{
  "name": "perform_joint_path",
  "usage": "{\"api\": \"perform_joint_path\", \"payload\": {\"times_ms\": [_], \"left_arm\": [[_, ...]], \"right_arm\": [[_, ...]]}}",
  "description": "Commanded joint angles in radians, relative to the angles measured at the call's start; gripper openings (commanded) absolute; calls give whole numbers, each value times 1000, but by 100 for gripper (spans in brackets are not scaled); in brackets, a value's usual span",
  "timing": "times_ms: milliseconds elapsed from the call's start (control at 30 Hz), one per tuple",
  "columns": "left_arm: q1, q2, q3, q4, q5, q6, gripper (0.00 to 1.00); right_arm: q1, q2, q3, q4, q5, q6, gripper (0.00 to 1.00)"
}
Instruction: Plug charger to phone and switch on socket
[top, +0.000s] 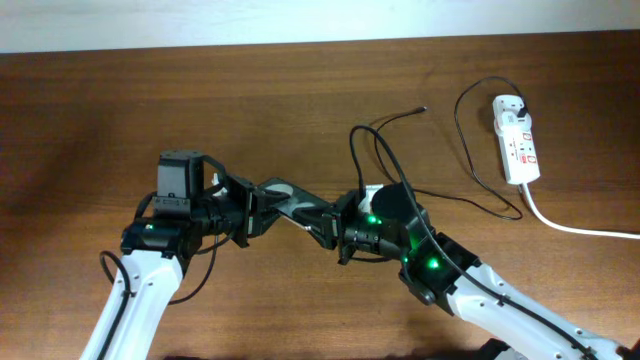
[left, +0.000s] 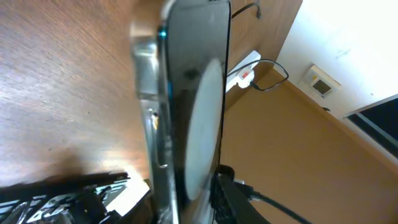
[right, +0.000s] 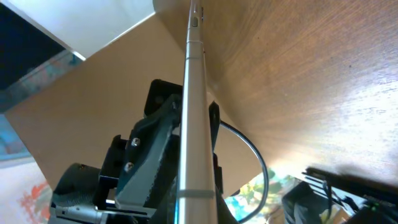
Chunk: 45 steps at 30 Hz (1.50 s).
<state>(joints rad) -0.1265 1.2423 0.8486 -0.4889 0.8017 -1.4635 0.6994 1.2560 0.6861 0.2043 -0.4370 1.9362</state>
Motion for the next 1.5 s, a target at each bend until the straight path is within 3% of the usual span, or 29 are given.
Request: {"api": "perform_joint_path", "payload": {"times_ms": [0, 133, 233, 267, 367, 400, 467, 533, 567, 667, 733, 800, 833, 867, 1000, 1100, 1167, 1233, 1333, 1467], "left_arm": [[-5, 3, 3, 10, -14, -10, 22], [-27, 3, 3, 11, -74, -14, 18], [-77, 3, 3, 61, -122, -66, 25], [-86, 3, 3, 85, -131, -66, 22], [-92, 3, 3, 92, -145, -66, 0], [-92, 3, 3, 92, -150, -65, 0], [-92, 3, 3, 91, -171, -65, 0], [-92, 3, 3, 92, -206, -47, 0], [-92, 3, 3, 91, -230, -13, 0], [-91, 3, 3, 91, -404, 265, 0], [-91, 3, 3, 90, -432, 509, 0], [-92, 3, 3, 13, -428, 660, 0], [-92, 3, 3, -34, -401, 719, 0], [-92, 3, 3, -50, -275, 817, 0], [-92, 4, 3, -7, -60, 837, 0], [-106, 50, 3, 187, 26, 804, 0], [-163, 231, 3, 420, 124, 753, 0], [-179, 355, 3, 537, 284, 753, 0], [-179, 447, 3, 525, 408, 766, 0], [-165, 447, 3, 336, 492, 1065, 0]], "right_arm": [[34, -5, 10, 11, 8, 18, 4], [34, -5, 10, 14, 0, 36, 4], [34, -5, 10, 14, 0, 36, 5], [34, -5, 10, 14, -1, 36, 5], [34, -5, 10, 13, -5, 36, 6], [34, -5, 10, 13, -4, 36, 7], [34, -5, 10, 13, -5, 35, 13], [34, -5, 10, 8, -7, 31, 25], [34, -5, 10, -6, -6, 9, 29], [33, -5, 10, -162, 145, -329, 47], [33, -5, 10, -304, 244, -503, 56], [31, -6, 10, -439, 309, -619, 68], [16, -6, 10, -501, 319, -682, 78], [-33, -6, 10, -582, 319, -796, 84], [-169, -42, 11, -792, 306, -860, 89], [-245, -166, 11, -932, 307, -946, 89], [-277, -352, 11, -1043, 307, -992, 91], [-276, -493, 11, -1106, 307, -998, 96], [-276, -634, 11, -1114, 367, -998, 99], [-277, -578, 30, -1051, 496, -1070, 99]]}}
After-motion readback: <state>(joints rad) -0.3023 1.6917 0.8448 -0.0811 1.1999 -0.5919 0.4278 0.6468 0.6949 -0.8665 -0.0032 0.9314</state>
